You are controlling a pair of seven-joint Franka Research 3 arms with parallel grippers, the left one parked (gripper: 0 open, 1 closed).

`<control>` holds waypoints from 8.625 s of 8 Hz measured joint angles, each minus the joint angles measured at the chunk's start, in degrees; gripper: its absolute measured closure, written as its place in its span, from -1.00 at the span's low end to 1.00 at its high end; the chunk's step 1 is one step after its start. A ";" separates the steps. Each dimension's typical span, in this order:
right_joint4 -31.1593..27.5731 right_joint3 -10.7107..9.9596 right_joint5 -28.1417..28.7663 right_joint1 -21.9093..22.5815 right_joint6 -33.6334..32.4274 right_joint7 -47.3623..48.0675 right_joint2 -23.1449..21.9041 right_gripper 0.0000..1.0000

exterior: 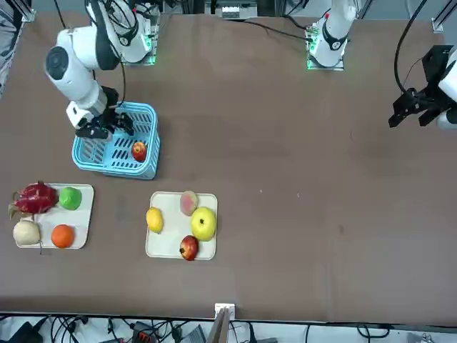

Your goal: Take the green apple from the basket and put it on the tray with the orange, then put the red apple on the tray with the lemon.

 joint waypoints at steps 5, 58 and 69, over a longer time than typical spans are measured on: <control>0.11 -0.05 0.56 0.76 7.42 3.51 6.58 -1.00; 61.34 0.20 -0.72 11.90 -26.28 45.77 37.19 -0.77; 62.40 -0.71 -2.55 13.12 -13.04 46.05 48.09 -0.96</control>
